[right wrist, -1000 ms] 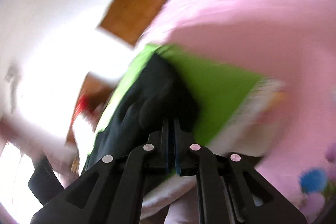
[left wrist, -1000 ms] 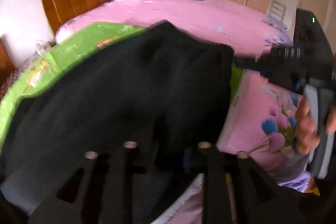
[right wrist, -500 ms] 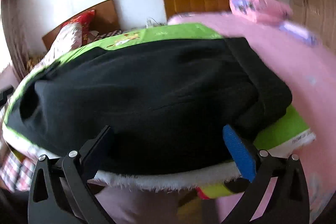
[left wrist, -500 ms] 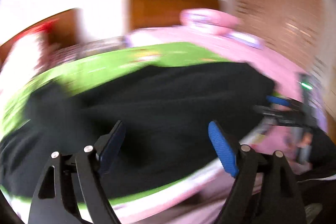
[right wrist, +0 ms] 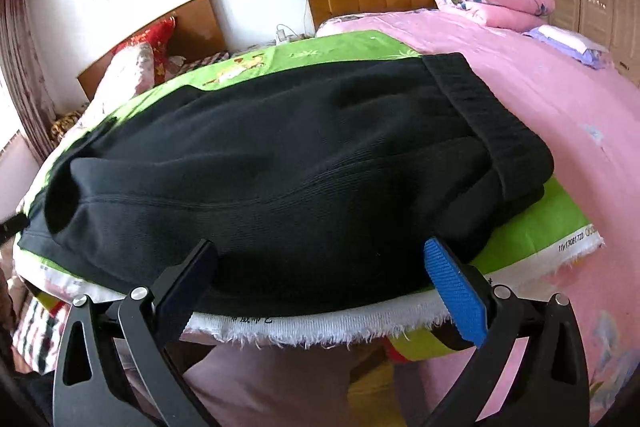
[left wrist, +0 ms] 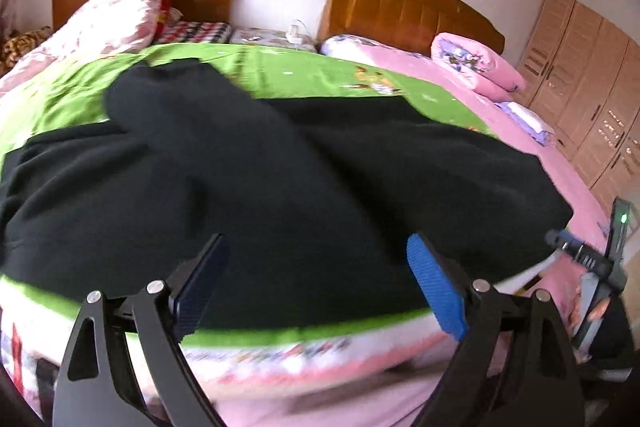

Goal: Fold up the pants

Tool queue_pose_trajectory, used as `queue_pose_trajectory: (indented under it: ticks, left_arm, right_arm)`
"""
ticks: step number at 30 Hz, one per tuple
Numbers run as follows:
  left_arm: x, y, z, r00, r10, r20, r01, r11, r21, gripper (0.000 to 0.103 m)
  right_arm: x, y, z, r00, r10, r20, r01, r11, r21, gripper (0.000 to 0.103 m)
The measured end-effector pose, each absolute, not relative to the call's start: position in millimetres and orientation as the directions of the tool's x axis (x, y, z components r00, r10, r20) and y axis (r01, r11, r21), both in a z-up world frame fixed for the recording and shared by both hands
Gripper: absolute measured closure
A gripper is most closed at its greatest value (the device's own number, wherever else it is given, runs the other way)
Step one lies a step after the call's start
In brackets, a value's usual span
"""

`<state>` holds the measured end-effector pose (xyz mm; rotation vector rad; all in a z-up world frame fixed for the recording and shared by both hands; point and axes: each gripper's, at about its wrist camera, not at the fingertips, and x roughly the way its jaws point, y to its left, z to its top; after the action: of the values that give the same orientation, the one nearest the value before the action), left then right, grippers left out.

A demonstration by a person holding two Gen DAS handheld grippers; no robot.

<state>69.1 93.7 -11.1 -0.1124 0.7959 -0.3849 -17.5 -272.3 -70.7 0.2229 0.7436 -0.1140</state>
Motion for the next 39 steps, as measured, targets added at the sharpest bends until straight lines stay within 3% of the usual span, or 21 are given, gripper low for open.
queue_pose_trajectory:
  ticks: [3,4,5,7,8,12,18,22,28,32,34,37,39]
  left_arm:
    - [101,69,-18,0.606,-0.323,-0.727,0.248,0.945,-0.213,0.015]
    - [117,60,-25,0.584,-0.266,-0.767,0.209,0.962,-0.174,0.035]
    - [126,56,-30,0.571,-0.219,-0.791,0.177,0.974,-0.142,0.063]
    - [123,59,-27,0.615,-0.192,-0.765,0.153,0.98,-0.124,0.092]
    - [116,63,-21,0.635,-0.226,-0.739,0.158,0.974,-0.163,0.094]
    - [78,87,3,0.704,-0.256,-0.663,0.145,0.965,-0.218,0.095]
    - [73,100,-44,0.607,-0.289,-0.74,0.145,0.956,-0.255,0.092]
    - [68,91,-44,0.649,-0.255,-0.717,0.159,0.967,-0.199,0.087]
    - [64,88,-44,0.66,-0.24,-0.712,0.154,0.971,-0.185,0.085]
    - [60,86,-45,0.669,-0.229,-0.707,0.158,0.974,-0.165,0.083]
    - [57,85,-45,0.674,-0.224,-0.704,0.163,0.974,-0.155,0.081]
    - [56,84,-45,0.675,-0.232,-0.7,0.167,0.973,-0.161,0.078]
    - [55,84,-44,0.664,-0.274,-0.696,0.193,0.962,-0.195,0.064]
  right_arm:
    - [-18,-276,-70,0.734,-0.014,-0.679,0.177,0.969,0.172,0.004]
    - [-20,-276,-70,0.734,-0.012,-0.679,0.176,0.969,0.173,0.004]
    - [-21,-276,-70,0.734,-0.012,-0.679,0.175,0.969,0.173,0.004]
    - [-21,-276,-70,0.734,-0.014,-0.68,0.175,0.97,0.168,0.004]
    - [-22,-274,-70,0.733,-0.016,-0.68,0.173,0.971,0.164,0.004]
    - [-24,-278,-70,0.734,-0.009,-0.679,0.165,0.972,0.166,0.004]
    - [-37,-271,-65,0.759,0.03,-0.651,0.102,0.981,0.165,0.004]
    - [-47,-255,-63,0.765,0.058,-0.642,0.007,0.995,0.099,0.004]
    - [-33,-245,-45,0.828,0.036,-0.56,0.017,0.996,0.089,0.004]
    - [-5,-234,-65,0.77,-0.008,-0.638,0.028,0.999,0.02,0.004]
    - [-10,-239,-72,0.786,0.015,-0.619,0.016,0.999,0.044,0.004]
    - [-6,-242,-64,0.743,0.018,-0.669,0.008,0.999,0.035,0.004]
    - [0,-242,-52,0.736,-0.007,-0.677,0.04,0.999,0.033,0.004]
